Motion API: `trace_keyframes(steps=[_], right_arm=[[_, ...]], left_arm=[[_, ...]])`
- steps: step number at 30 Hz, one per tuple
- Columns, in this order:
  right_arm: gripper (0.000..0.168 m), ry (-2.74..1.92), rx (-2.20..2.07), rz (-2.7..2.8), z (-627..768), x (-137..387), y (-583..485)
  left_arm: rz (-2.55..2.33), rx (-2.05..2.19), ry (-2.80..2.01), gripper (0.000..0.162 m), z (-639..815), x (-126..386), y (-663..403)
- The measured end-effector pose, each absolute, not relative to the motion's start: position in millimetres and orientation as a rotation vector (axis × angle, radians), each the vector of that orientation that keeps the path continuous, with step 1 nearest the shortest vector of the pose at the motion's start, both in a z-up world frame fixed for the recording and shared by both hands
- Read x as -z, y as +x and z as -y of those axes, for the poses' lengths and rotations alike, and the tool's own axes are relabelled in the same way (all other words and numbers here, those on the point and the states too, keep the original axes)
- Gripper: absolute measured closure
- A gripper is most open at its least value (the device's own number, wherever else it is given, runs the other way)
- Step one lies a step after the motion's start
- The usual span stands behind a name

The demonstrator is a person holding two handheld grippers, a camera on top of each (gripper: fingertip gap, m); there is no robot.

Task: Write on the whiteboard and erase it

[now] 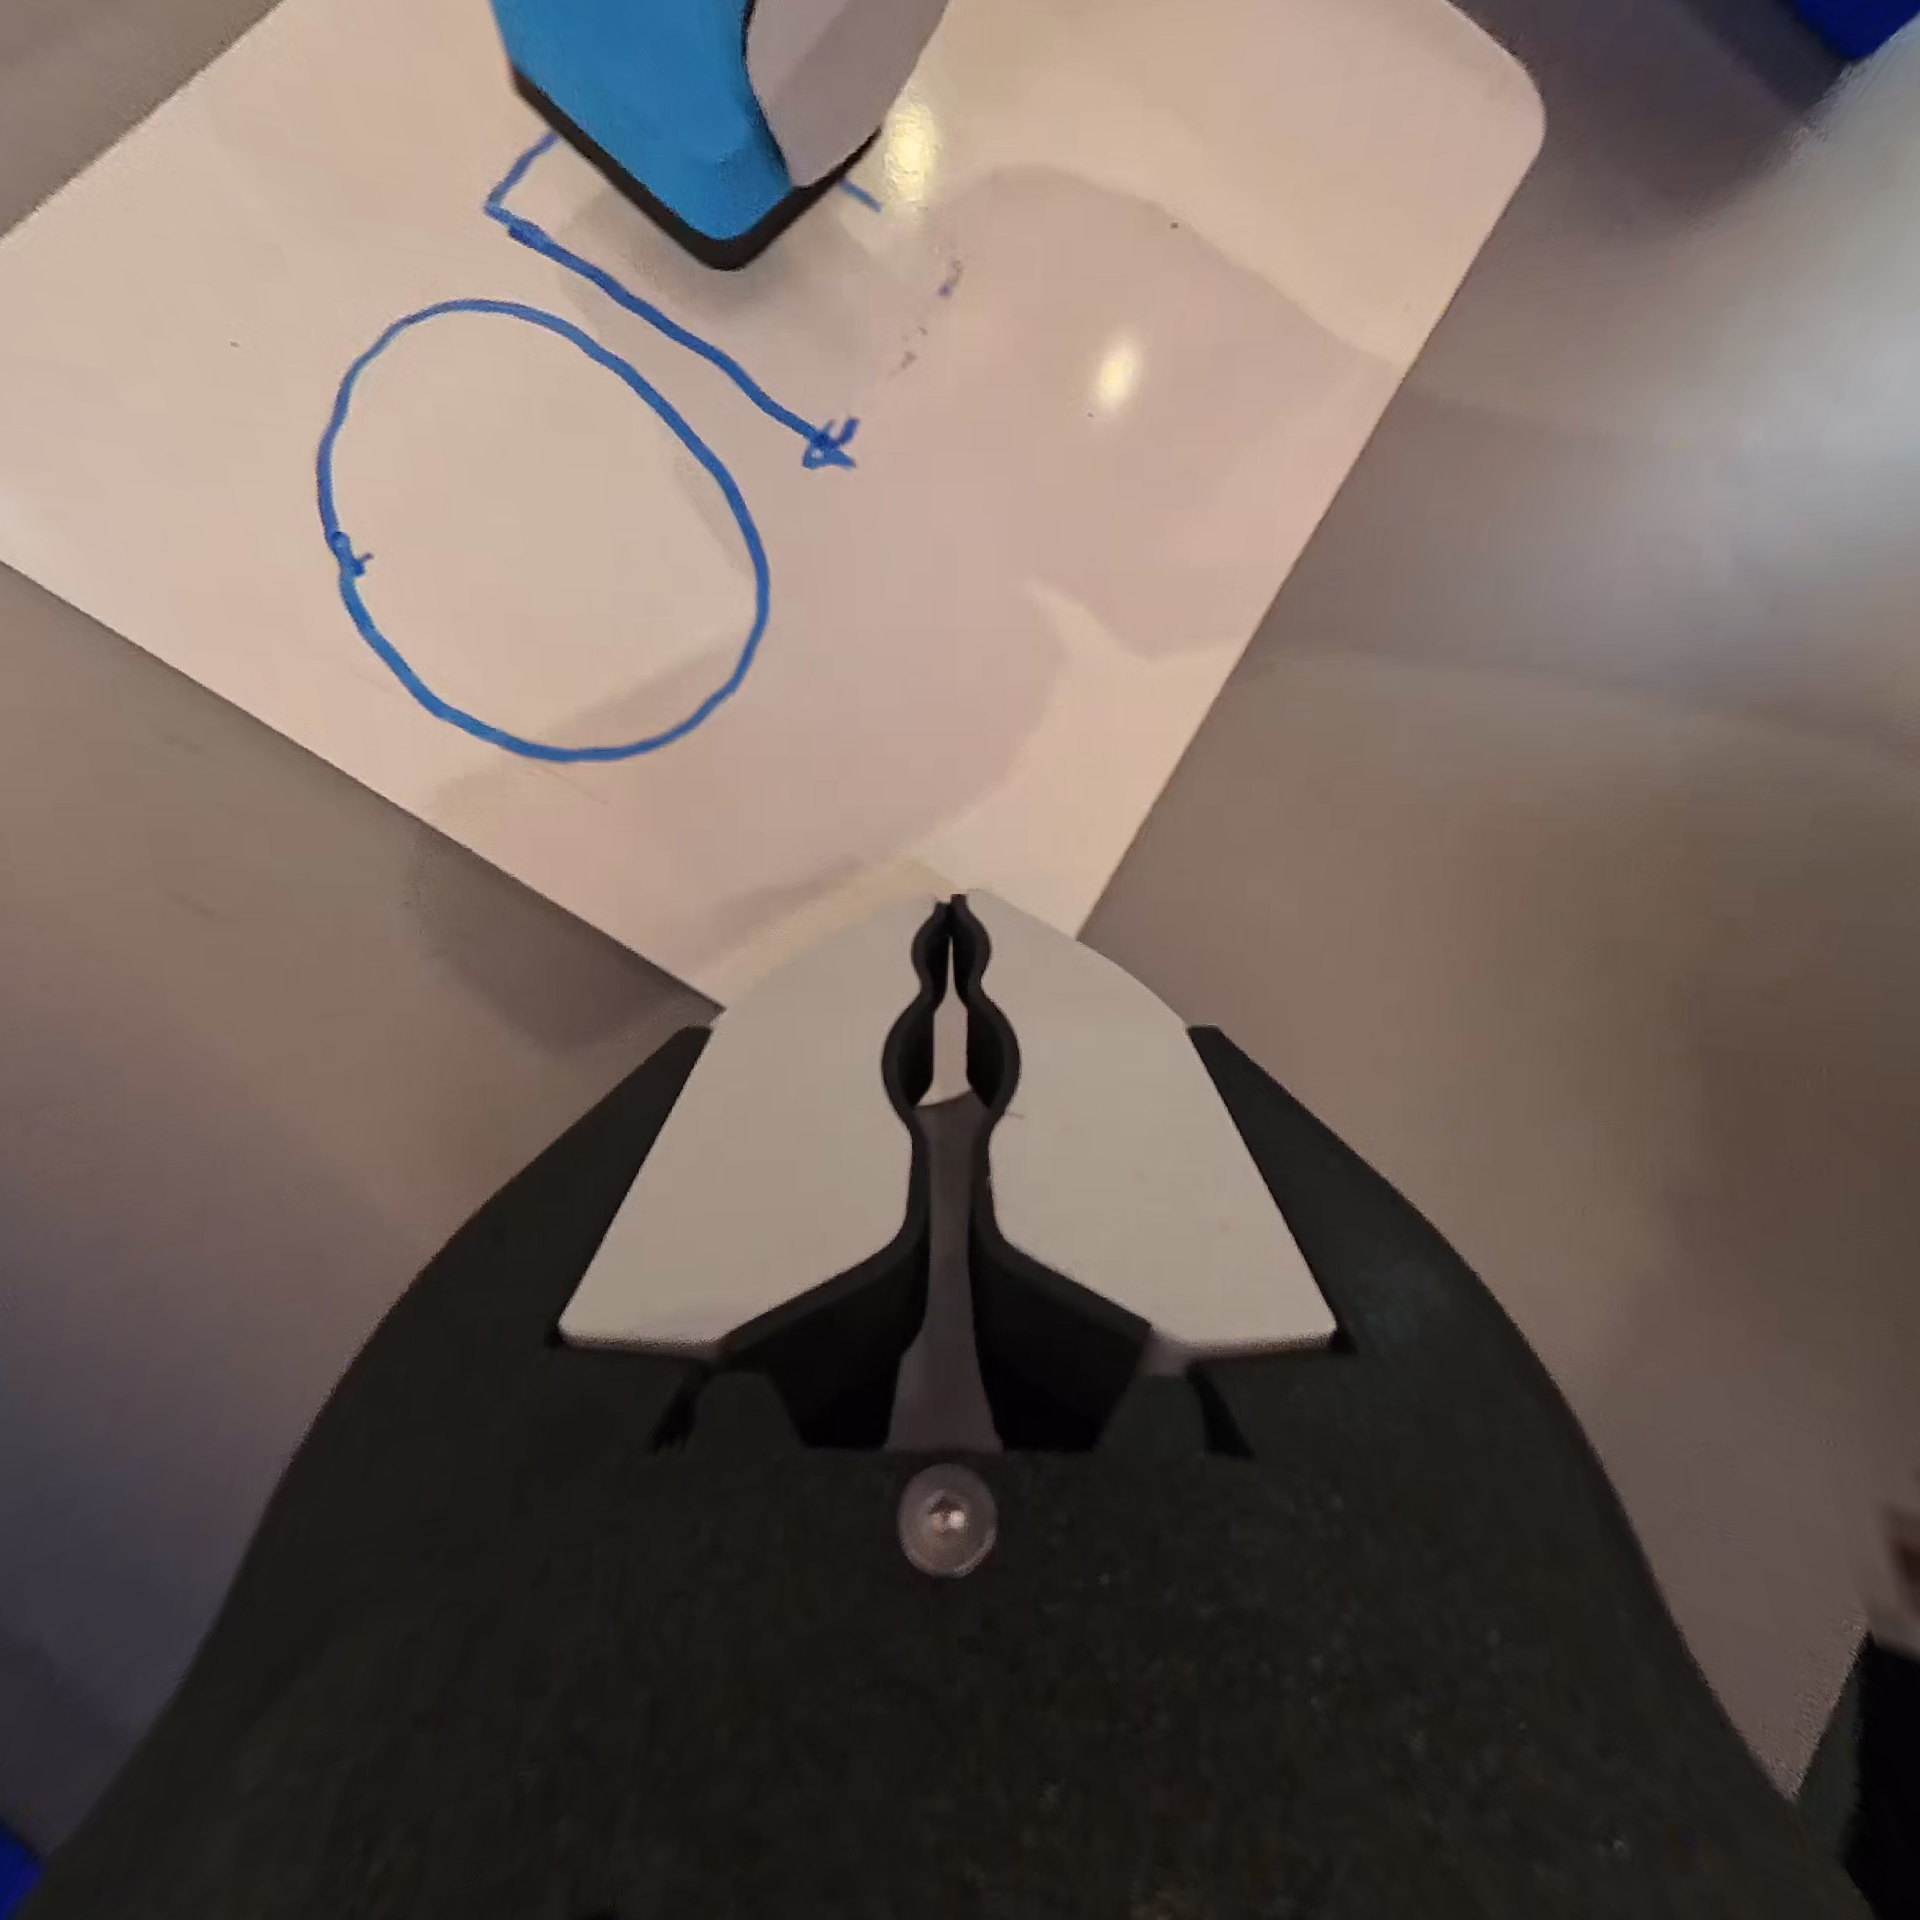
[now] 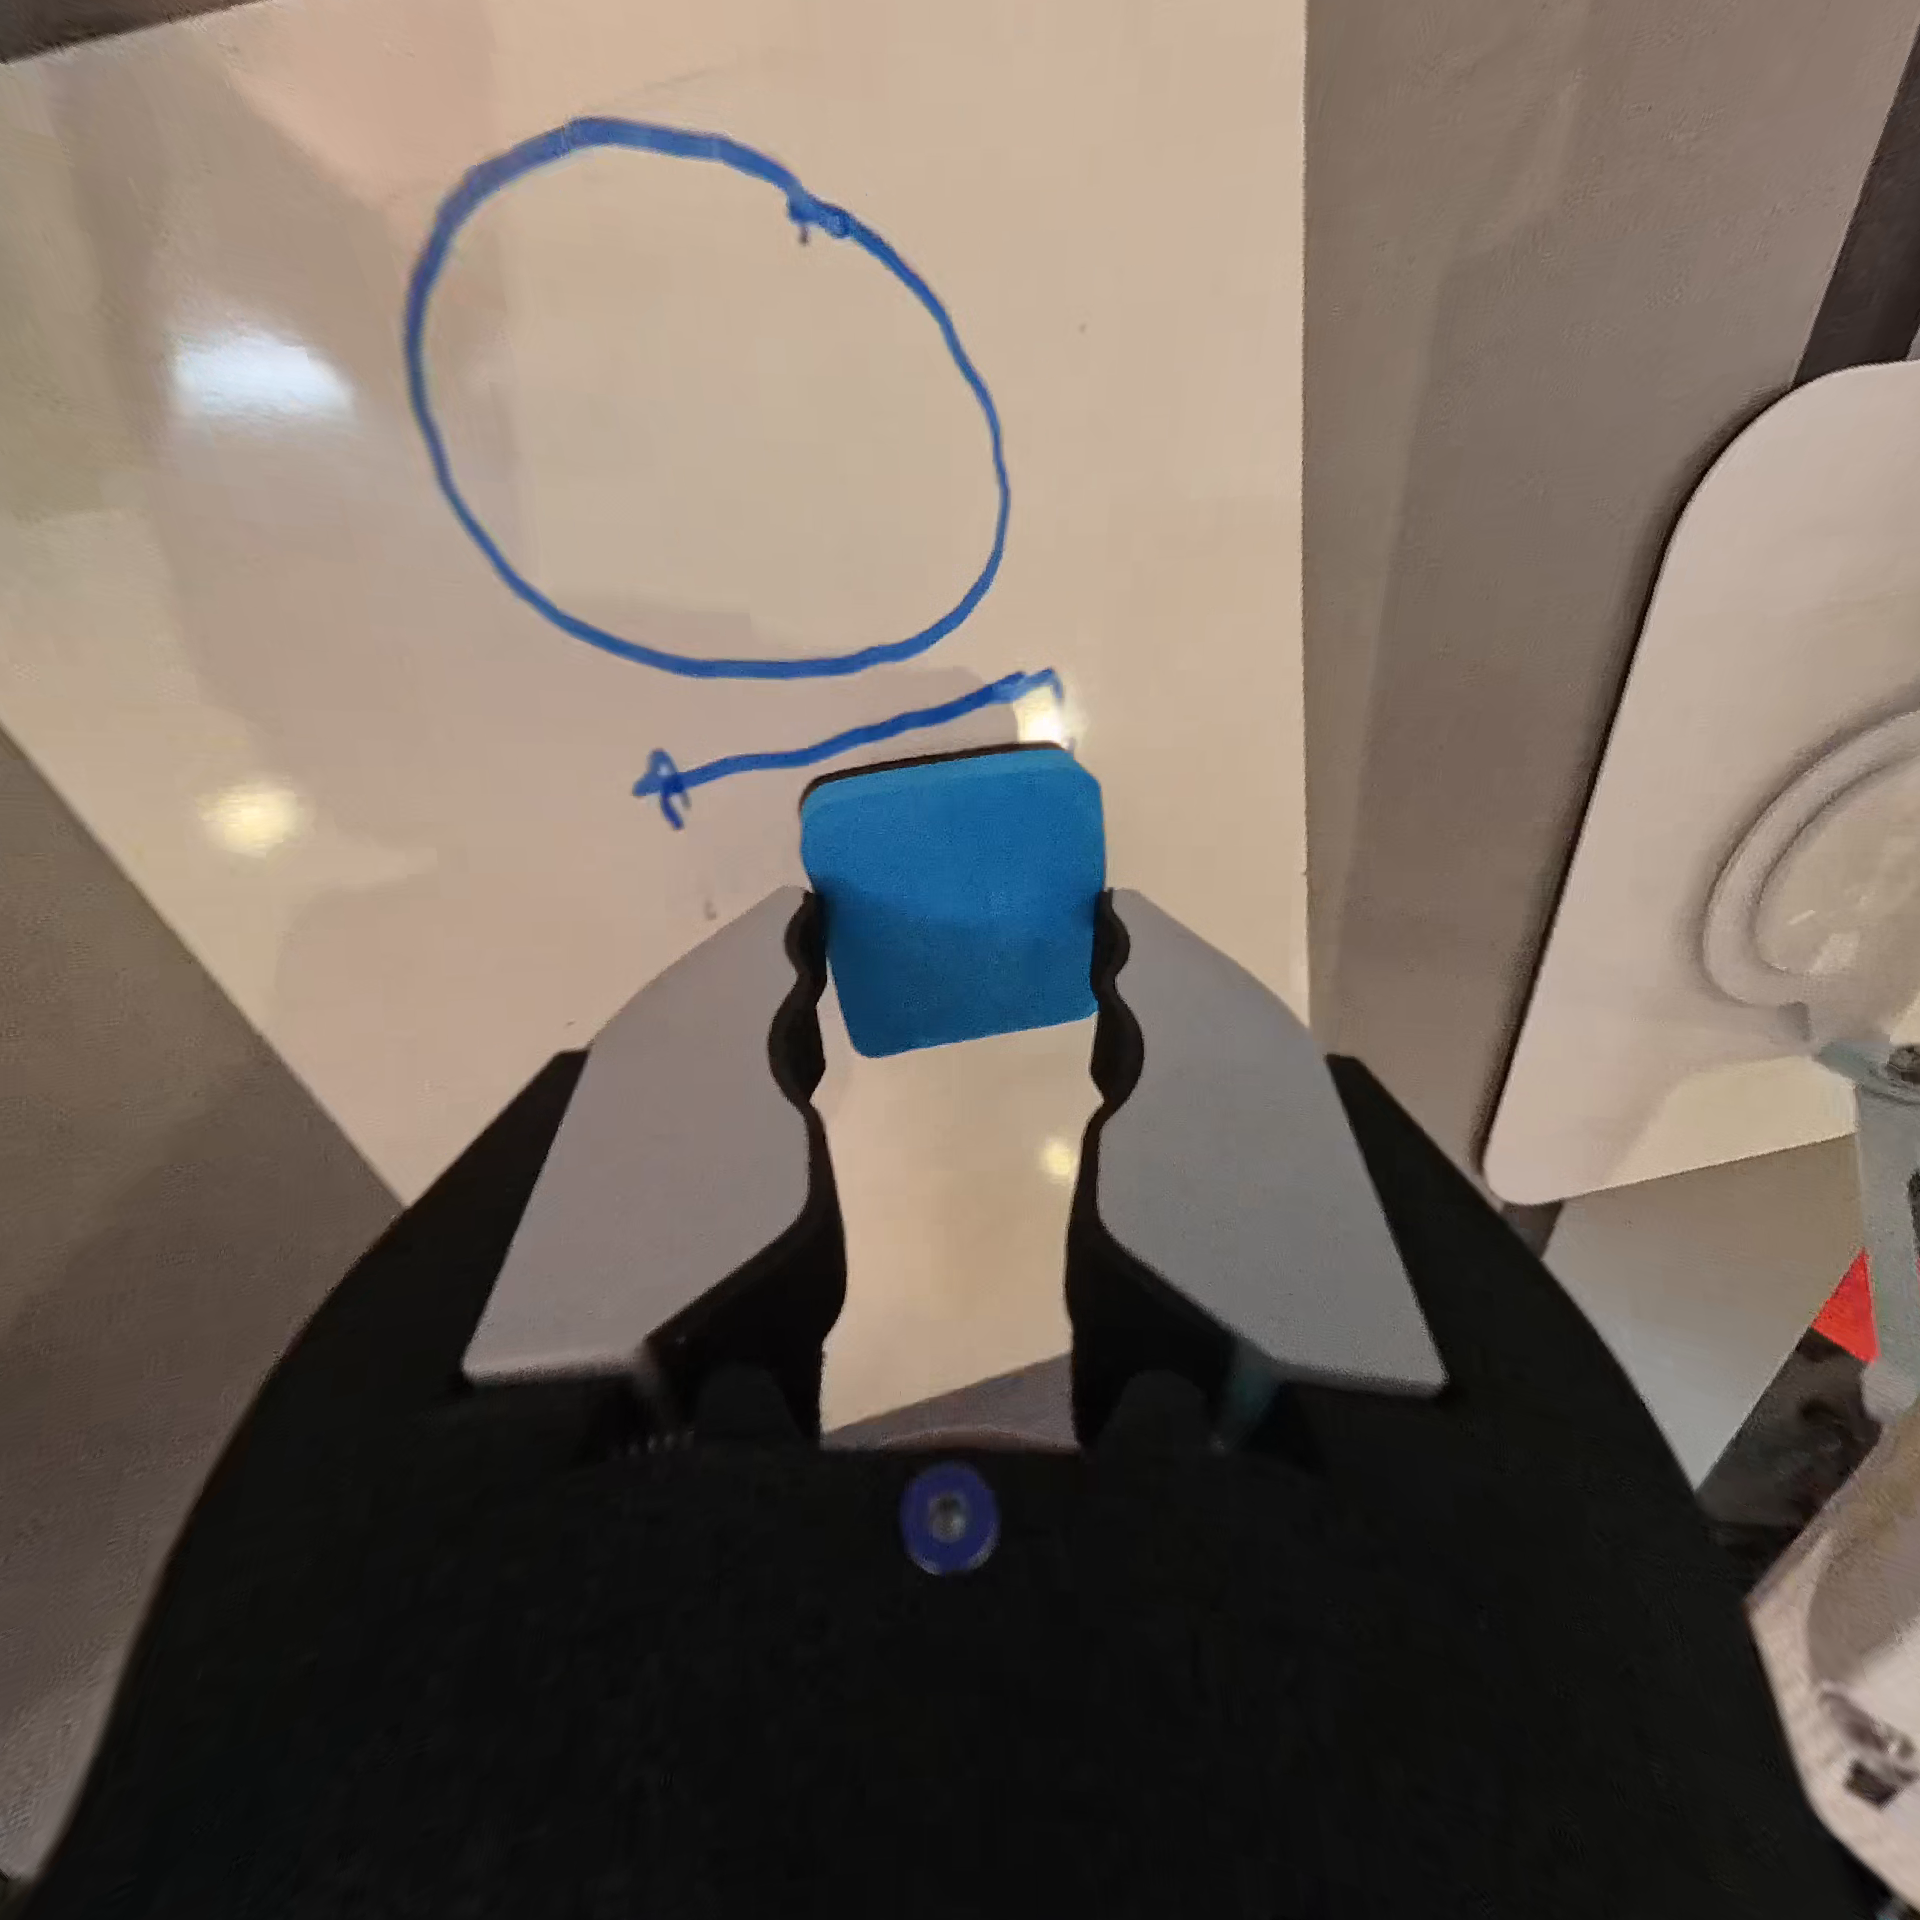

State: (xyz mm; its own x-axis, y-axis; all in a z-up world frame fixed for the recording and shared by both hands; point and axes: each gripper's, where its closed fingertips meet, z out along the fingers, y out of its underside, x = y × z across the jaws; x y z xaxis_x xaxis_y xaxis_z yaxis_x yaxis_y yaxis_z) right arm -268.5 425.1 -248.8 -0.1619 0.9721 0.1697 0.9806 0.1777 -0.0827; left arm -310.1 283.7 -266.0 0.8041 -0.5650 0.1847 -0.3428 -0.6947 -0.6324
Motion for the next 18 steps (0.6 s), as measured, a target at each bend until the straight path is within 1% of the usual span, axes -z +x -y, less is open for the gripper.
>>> trace_keyframes(steps=[2,7,10,13,16,18], right_arm=[[0.119,-1.897,0.100,2.296,-440,261,-275],[0.120,-1.905,0.027,2.317,-447,271,-287],[0.120,-1.828,0.114,2.475,-418,270,-273],[0.120,-1.777,0.067,2.640,-375,267,-262],[0.120,-1.780,0.133,2.565,-398,269,-268],[0.120,-1.917,0.073,2.442,-419,269,-275]], left_arm=[[-0.657,0.471,-2.463,0.162,-291,278,-317],[-0.668,0.486,-2.457,0.162,-294,279,-315],[-0.654,0.453,-2.452,0.162,-298,279,-319],[-0.663,0.472,-2.460,0.162,-297,279,-319],[-0.691,0.520,-2.461,0.162,-289,279,-312],[-0.700,0.508,-2.455,0.162,-289,279,-309]])
